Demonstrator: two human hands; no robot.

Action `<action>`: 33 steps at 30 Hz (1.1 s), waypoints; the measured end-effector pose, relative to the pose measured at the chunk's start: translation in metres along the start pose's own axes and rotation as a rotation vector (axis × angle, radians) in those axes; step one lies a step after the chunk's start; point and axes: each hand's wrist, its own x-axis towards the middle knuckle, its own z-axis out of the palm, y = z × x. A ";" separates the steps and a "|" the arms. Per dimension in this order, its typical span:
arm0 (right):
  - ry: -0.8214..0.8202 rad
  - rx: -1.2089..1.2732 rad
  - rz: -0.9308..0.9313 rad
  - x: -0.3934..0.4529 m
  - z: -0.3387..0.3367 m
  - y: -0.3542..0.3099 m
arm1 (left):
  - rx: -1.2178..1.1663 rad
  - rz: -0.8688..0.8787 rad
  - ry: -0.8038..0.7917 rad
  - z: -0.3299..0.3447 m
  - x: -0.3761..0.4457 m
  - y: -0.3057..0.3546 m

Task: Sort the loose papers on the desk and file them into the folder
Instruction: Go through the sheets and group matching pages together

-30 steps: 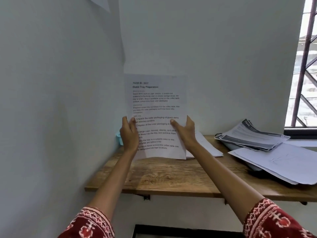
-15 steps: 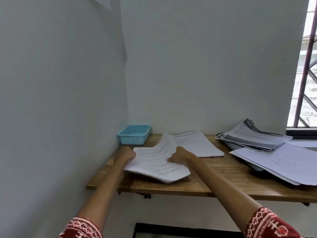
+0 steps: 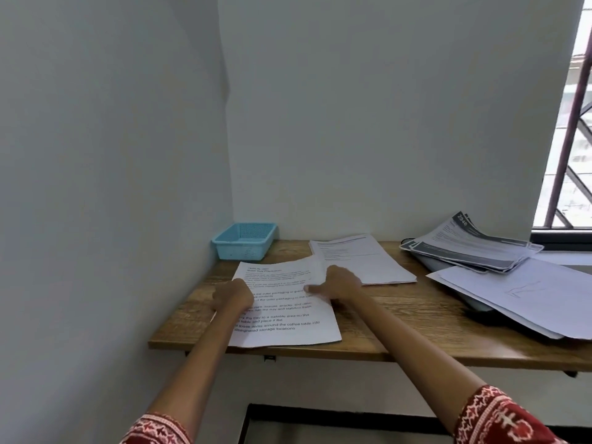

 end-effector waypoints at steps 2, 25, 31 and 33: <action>0.196 -0.001 0.020 0.005 -0.003 0.016 | -0.013 -0.008 0.013 0.005 0.004 0.004; 0.025 1.389 -0.053 0.036 -0.007 0.029 | -1.156 0.599 0.598 -0.018 -0.015 0.034; 0.274 1.247 -0.337 0.028 -0.054 0.004 | -1.139 0.602 0.549 -0.064 -0.010 0.051; 0.318 1.183 -0.378 0.022 -0.061 -0.002 | -1.146 0.603 0.570 -0.074 -0.012 0.050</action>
